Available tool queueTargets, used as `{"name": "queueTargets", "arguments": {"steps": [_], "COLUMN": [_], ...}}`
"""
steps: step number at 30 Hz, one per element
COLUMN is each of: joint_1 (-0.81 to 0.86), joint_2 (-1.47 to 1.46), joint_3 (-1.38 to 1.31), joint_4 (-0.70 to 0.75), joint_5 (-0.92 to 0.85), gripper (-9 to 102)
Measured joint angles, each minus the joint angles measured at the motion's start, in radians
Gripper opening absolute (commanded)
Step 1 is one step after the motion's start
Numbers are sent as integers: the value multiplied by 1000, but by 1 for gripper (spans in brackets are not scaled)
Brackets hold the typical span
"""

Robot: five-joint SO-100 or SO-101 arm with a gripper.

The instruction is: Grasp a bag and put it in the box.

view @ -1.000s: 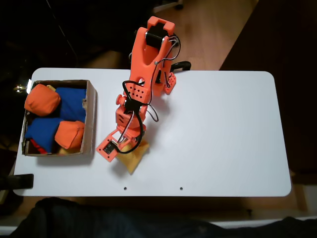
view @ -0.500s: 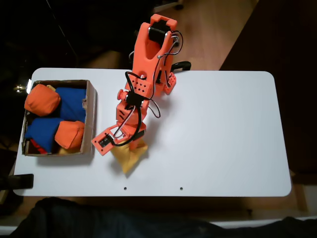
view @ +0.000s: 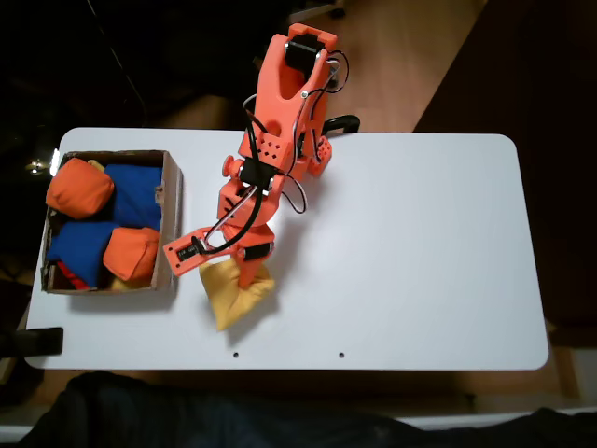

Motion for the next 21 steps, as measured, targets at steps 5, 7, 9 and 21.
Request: {"name": "queueTargets", "arguments": {"steps": [5, 7, 9, 21], "joint_1": [11, 15, 18, 52], "joint_2": [37, 58, 81, 199], "joint_3": [0, -2, -8, -98], "joint_4": [12, 26, 44, 83], "joint_5": [146, 207, 258, 413], "gripper": [0, 0, 0, 0]}}
